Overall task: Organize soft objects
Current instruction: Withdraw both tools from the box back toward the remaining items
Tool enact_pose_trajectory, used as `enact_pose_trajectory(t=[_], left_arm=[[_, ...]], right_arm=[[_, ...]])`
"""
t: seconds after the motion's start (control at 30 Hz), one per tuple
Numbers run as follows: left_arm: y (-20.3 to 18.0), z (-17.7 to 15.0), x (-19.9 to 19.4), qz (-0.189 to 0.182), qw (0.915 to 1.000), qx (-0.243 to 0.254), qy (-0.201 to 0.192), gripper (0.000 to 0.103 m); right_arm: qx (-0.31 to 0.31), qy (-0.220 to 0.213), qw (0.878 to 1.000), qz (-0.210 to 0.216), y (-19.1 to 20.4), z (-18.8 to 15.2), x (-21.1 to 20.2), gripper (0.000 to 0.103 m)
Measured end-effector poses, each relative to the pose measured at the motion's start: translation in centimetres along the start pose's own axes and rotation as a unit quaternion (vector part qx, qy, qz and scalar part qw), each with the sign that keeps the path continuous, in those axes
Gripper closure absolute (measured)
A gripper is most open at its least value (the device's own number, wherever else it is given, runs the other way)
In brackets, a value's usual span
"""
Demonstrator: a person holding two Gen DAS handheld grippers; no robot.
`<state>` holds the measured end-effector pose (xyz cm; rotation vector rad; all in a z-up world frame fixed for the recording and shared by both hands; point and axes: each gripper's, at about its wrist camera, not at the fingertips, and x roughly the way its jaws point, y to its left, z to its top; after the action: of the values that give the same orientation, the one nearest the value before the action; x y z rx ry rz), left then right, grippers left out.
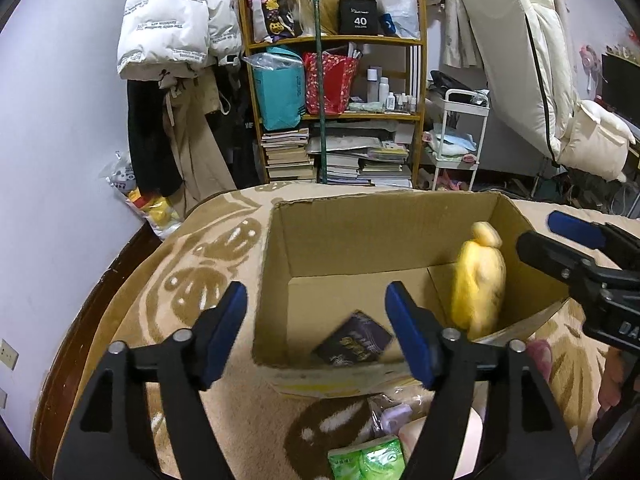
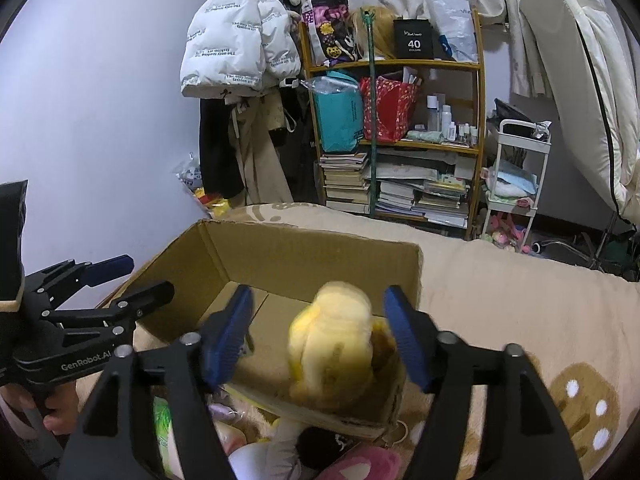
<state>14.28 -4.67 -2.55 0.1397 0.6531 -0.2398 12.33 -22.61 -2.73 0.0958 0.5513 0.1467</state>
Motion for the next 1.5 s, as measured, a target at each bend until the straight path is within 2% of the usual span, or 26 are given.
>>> enact_pose_trajectory(t=[0.13,0.2,0.27,0.53,0.7,0.87,1.2,1.5], left_arm=[[0.2,0.0,-0.6,0.008,1.0,-0.002,-0.004,0.016],[0.2,-0.2,-1.1,0.014,0.9999,-0.004,-0.007,0.009],[0.3,-0.4,-1.7,0.024,0.9996,-0.006,-0.01,0.006],[0.6,-1.2,-3.7,0.031,0.9995,-0.002,0.003,0.006],[0.5,-1.8,-5.1,0.032,0.999,0.011,0.029,0.006],[1.0,-2.5,-6.8,0.039,0.9986,-0.002,0.037,0.006],[1.9,-4.0,-9.0,0.037,0.9974,-0.014,0.06,0.006],[2.3,-4.7,-8.6,0.032,0.9958,-0.026,0.081,0.006]], right_arm=[[0.015,-0.01,1.0,0.002,-0.3,0.1,-0.9,0.009],[0.023,-0.015,1.0,0.0,-0.4,0.1,-1.4,0.0],[0.027,-0.022,0.999,-0.005,-0.5,0.0,-2.0,0.0],[0.02,-0.018,1.0,-0.016,0.0,-0.4,-4.1,0.0],[0.013,-0.016,1.0,-0.012,0.5,-0.7,-5.5,0.0],[0.02,-0.014,1.0,-0.016,0.4,-1.2,-7.4,0.0],[0.033,0.017,0.998,-0.044,-0.2,-2.6,-10.3,0.0],[0.043,0.056,0.996,-0.059,-0.7,-3.8,-10.0,0.0]])
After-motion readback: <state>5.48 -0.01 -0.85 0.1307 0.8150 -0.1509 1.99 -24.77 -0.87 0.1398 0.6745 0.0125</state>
